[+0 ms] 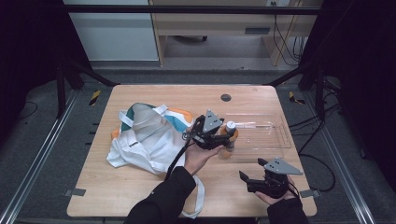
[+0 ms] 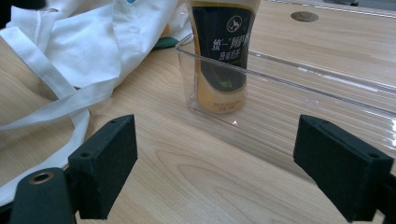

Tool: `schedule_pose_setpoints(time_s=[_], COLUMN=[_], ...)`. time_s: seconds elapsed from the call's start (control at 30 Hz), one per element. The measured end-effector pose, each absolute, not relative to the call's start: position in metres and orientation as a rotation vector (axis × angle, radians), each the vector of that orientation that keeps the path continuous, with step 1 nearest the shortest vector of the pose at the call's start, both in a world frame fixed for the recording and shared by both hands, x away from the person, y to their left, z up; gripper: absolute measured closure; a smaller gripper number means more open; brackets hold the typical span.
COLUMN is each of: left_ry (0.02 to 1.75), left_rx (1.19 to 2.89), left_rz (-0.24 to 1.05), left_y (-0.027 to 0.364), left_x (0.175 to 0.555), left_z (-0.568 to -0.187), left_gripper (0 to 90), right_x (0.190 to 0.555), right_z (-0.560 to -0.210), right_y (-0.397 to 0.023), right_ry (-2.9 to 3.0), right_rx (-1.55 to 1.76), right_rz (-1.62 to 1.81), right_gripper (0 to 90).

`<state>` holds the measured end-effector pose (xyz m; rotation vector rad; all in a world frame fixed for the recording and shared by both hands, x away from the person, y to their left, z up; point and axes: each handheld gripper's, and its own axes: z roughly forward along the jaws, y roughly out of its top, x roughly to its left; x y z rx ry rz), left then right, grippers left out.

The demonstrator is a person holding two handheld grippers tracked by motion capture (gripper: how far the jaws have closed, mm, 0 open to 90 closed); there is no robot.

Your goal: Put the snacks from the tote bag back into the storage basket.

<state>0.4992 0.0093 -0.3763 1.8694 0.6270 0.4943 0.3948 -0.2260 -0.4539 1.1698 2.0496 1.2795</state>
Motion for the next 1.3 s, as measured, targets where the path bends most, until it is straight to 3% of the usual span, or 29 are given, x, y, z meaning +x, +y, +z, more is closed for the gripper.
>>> schedule_pose_setpoints(time_s=[0.47,1.3], left_ry=[0.648,0.844], left_rx=[1.929,1.902], left_rz=[0.517,0.570], left_y=[0.072,0.190], left_x=[0.472,0.430], left_z=[-0.363,-0.395], left_gripper=[36.5,31.0], right_x=[0.396,0.396], right_z=[-0.454,-0.454], right_y=[-0.227,-0.227], right_ry=[2.038,2.023], right_rx=[1.175,1.175], right_rz=[1.260,1.242], right_gripper=[12.9,12.1])
